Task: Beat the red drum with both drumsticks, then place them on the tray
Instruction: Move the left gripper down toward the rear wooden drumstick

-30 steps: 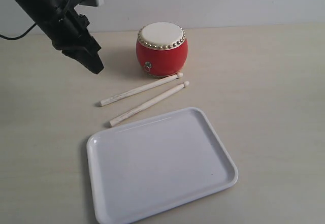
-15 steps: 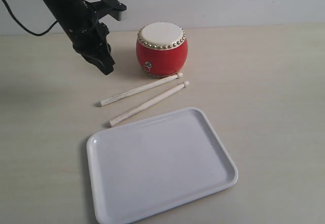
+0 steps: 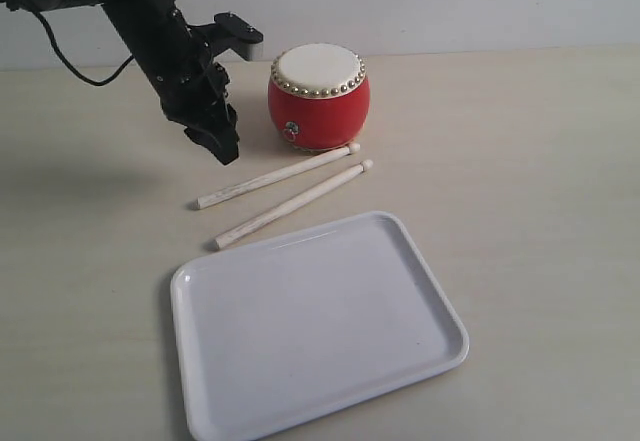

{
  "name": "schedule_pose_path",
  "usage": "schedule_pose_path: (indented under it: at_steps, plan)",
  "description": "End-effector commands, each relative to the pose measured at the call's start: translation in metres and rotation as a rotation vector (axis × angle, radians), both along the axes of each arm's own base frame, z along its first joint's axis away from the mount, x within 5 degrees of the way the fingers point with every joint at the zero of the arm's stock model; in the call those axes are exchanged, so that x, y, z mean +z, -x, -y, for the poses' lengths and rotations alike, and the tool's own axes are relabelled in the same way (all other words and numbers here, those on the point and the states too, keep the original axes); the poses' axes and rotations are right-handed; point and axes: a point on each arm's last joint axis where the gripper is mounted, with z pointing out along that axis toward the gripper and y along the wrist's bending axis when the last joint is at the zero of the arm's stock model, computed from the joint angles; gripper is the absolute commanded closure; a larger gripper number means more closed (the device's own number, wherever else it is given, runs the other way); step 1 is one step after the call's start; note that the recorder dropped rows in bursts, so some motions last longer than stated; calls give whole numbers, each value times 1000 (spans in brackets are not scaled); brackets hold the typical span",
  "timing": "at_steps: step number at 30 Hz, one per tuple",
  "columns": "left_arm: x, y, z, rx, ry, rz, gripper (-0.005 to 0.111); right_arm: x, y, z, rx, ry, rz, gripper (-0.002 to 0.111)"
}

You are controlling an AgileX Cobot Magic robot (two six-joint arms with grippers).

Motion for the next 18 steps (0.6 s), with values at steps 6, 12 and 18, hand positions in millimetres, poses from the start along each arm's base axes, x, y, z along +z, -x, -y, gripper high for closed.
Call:
schedule_pose_path:
  at_steps: [6, 12, 18]
  plan:
    - [-23, 0, 11, -61, -32, -6, 69, -1, 0, 0, -3, 7, 7, 108]
    - [-34, 0, 11, -68, -51, -27, 69, -1, 0, 0, -3, 7, 7, 108]
    - [-40, 0, 10, -72, -65, -34, 69, -1, 0, 0, -3, 7, 7, 108]
